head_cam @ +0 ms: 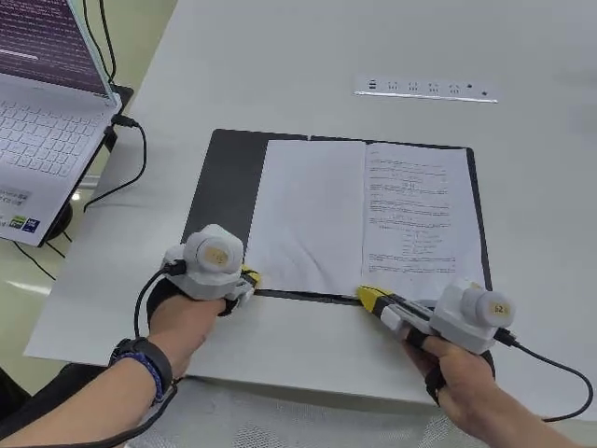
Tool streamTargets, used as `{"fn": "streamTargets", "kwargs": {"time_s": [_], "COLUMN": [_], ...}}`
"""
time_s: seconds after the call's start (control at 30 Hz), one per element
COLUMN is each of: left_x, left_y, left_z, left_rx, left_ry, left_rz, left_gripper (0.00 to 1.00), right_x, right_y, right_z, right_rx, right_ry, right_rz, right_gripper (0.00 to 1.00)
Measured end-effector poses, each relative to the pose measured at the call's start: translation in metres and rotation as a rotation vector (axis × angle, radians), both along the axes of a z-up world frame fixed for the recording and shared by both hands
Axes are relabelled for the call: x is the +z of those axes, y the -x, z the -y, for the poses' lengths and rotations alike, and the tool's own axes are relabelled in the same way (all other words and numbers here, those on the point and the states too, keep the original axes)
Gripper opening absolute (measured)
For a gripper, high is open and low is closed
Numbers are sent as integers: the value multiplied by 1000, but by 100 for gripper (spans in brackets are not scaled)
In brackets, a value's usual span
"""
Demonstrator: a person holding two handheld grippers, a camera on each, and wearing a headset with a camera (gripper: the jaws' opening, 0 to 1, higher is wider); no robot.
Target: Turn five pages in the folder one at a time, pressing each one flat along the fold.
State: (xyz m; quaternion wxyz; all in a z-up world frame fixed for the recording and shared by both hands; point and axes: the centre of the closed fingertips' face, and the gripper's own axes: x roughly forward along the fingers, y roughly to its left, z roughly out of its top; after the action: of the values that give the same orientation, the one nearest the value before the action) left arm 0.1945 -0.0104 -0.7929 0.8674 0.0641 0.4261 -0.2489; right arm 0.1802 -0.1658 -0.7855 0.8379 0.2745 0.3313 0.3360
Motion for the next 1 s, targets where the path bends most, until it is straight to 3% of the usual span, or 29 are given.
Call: {"fn": "streamTargets", "kwargs": {"time_s": [0.43,0.5,0.63,0.83,1.0], "left_x": [0,1,3,15,36], "left_y": [0,1,6,12,8], "left_z": [0,2,9,20,24], "left_rx": [45,-2,-22,-72,-53], "left_ry": [36,14,11,1,33], "left_rz": [-6,8,-1,7,34], "left_gripper": [0,0,7,14,19], "right_x": [7,11,20,36,45], "right_y": [0,-2,-7,-12,-13], "right_z": [1,5,12,25,34], "right_rx": [4,-15,-40,-35,-40], "right_ry": [9,7,-8,23,54], "right_rz": [-33,-24,-15,33,66], "right_gripper": [0,0,5,13,18]}}
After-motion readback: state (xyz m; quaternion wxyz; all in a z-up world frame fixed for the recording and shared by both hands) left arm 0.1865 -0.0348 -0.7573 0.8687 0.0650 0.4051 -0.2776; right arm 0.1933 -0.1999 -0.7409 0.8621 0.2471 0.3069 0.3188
